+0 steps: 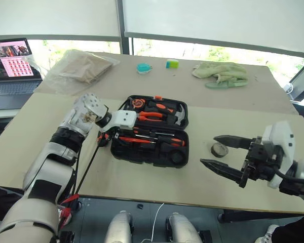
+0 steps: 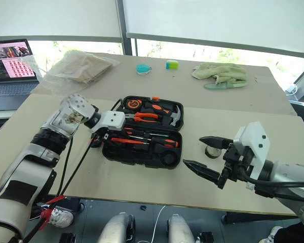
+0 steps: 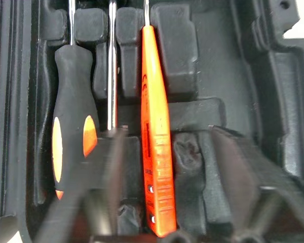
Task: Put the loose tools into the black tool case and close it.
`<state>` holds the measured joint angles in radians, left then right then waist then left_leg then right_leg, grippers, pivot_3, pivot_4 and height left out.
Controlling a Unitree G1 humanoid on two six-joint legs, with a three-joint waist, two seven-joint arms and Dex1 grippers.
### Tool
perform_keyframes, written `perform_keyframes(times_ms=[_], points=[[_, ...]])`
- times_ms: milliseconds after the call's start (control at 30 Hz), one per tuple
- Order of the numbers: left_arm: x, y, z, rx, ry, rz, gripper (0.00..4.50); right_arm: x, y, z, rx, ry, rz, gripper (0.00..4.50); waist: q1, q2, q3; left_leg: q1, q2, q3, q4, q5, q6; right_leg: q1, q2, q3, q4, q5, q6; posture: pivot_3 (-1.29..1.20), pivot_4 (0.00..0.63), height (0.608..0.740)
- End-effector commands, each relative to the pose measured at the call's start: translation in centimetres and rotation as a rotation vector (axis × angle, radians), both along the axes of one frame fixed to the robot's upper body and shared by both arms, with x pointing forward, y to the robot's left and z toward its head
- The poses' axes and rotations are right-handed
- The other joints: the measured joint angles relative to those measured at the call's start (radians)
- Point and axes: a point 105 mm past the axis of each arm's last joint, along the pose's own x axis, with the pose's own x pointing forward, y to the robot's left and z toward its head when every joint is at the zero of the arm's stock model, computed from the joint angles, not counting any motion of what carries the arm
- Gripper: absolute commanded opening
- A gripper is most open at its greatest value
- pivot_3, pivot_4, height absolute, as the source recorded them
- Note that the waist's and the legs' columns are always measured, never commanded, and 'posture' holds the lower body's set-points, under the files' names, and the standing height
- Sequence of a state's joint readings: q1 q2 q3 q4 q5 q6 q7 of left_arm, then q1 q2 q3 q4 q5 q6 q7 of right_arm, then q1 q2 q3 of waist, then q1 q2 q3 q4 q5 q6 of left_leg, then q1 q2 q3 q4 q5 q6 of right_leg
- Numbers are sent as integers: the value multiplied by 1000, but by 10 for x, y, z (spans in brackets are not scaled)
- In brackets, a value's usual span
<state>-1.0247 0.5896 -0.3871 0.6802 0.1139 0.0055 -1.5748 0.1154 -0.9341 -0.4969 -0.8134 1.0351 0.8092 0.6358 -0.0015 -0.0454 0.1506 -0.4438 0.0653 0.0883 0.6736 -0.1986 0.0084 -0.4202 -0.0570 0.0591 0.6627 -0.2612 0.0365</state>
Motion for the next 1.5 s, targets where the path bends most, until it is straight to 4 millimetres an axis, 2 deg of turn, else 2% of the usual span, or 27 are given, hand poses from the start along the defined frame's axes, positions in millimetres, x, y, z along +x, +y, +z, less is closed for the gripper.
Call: perform_keyframes(times_ms=[33,167,300,500,667,900,1100,1400,1433,1500], points=[[7,3,36,-120,-48,43,3186,-1,2,5,0,-36,18,4500,-1,0,0,0,0,0,0,0,0,0,0,0,0,0,0,0,150,740],[11,1,43,-204,-26,98,3186,1,2,4,1,-33,21,4500,1,0,0,-1,0,0,1,0,0,0,0,-1,0,0,0,0,150,740],[16,-4,34,-302,-4,151,2204,3,4,3,7,-25,25,4500,2,0,0,-1,0,0,2,-1,1,0,0,-1,0,0,1,0,150,740],[14,-5,20,-429,115,263,10,3,5,0,-6,-16,25,4500,-1,0,0,-2,0,0,3,-1,1,0,0,-1,1,0,1,0,150,740],[0,-2,-1,-452,225,309,10,0,5,-4,-16,-3,22,4500,-5,0,0,-1,0,-1,2,-1,1,-1,0,-1,1,0,0,0,150,740],[-8,-1,-23,-402,213,323,10,-1,4,-6,-14,11,18,4500,-1,0,0,-1,0,-1,3,-1,1,1,0,-1,1,0,1,0,150,740],[-7,8,-39,-335,149,338,10,2,4,-5,0,13,12,4500,-1,0,0,0,0,-1,3,-1,1,1,0,-1,1,0,0,0,150,740],[-4,18,-40,-368,149,387,10,2,4,-5,1,15,14,4500,-3,1,-2,2,0,-1,3,-1,1,3,0,-1,1,0,0,0,150,740],[-4,18,-39,-377,149,388,10,2,4,-5,1,15,14,4500,-3,1,-2,2,0,-1,3,-1,1,3,0,-1,1,0,0,0,150,740],[-3,18,-20,-440,135,377,10,3,5,-5,-2,12,16,4500,-4,1,-2,2,0,-1,3,-1,1,3,0,-1,1,0,0,0,150,740]])
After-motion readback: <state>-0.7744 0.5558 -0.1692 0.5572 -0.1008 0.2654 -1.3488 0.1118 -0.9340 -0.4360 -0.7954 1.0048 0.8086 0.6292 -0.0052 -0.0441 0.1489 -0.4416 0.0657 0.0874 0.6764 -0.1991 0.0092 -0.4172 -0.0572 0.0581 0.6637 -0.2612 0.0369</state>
